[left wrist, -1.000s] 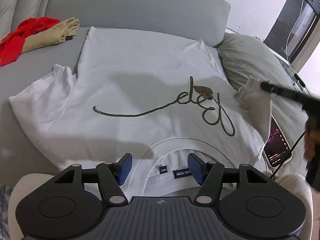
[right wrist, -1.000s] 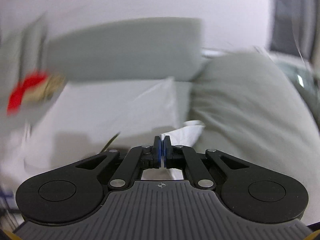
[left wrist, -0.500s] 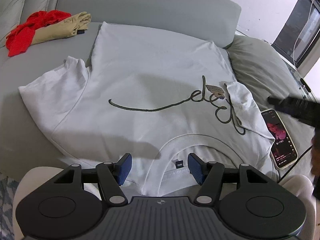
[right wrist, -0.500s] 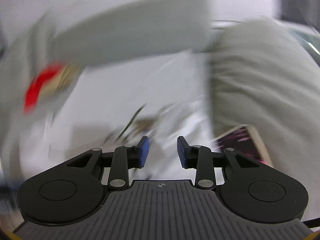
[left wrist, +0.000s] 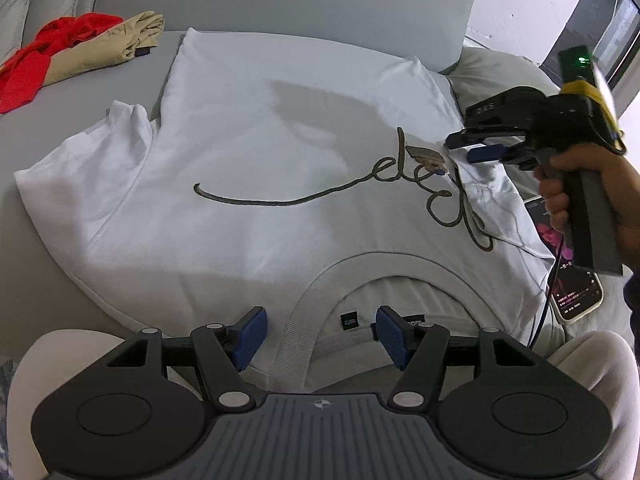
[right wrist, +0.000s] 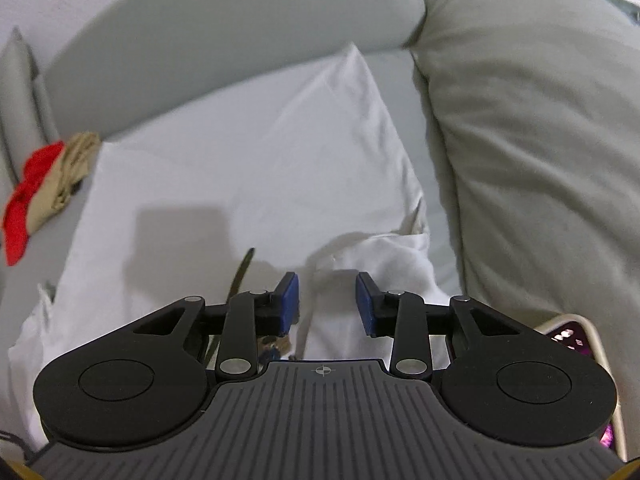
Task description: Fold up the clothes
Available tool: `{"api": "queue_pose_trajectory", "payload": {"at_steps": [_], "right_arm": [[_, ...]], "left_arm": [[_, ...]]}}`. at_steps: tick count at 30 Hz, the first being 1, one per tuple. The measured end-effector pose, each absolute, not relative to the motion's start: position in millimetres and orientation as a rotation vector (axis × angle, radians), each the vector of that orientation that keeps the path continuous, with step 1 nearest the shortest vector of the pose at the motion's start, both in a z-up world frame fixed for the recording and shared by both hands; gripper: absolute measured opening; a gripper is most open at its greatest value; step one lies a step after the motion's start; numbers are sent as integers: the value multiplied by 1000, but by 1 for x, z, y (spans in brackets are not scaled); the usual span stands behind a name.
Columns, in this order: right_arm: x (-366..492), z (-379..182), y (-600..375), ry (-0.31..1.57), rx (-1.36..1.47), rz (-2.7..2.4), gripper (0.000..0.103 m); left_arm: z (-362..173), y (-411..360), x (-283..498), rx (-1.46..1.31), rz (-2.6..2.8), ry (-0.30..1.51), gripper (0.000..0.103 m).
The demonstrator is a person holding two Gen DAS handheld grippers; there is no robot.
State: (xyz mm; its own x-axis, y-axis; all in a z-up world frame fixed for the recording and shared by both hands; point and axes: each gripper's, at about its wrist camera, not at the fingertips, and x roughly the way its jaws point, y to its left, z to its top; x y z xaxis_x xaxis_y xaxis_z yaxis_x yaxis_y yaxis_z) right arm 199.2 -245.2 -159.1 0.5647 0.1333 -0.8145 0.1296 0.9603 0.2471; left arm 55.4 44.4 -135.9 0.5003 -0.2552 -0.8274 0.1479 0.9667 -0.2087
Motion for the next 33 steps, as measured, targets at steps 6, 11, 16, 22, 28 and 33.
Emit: {"api": "queue_pose_trajectory", "payload": {"at_steps": [6,11,16,22,28,33], "right_arm": [[213,-173,-247,1014,321,-75,20],[205,-164,-252,950,336,-76,3],[201,-157,-252,933,458,50,5],[177,-138,-263,870,440,27,50],[142,-136,-271,860,322,-76,17],[113,-164,-230,911,196,-18,17]], "left_arm": [[-137,49,57,-135,-257,1017,62],[-137,51,57,-148,-260,1013,62],[-136,50,56,-143,-257,1015,63],[-133,53,52,-152,-243,1016,63],[-131,40,49,-131,-272,1029,63],[-125,35,38,-107,-276,1025,63]]}}
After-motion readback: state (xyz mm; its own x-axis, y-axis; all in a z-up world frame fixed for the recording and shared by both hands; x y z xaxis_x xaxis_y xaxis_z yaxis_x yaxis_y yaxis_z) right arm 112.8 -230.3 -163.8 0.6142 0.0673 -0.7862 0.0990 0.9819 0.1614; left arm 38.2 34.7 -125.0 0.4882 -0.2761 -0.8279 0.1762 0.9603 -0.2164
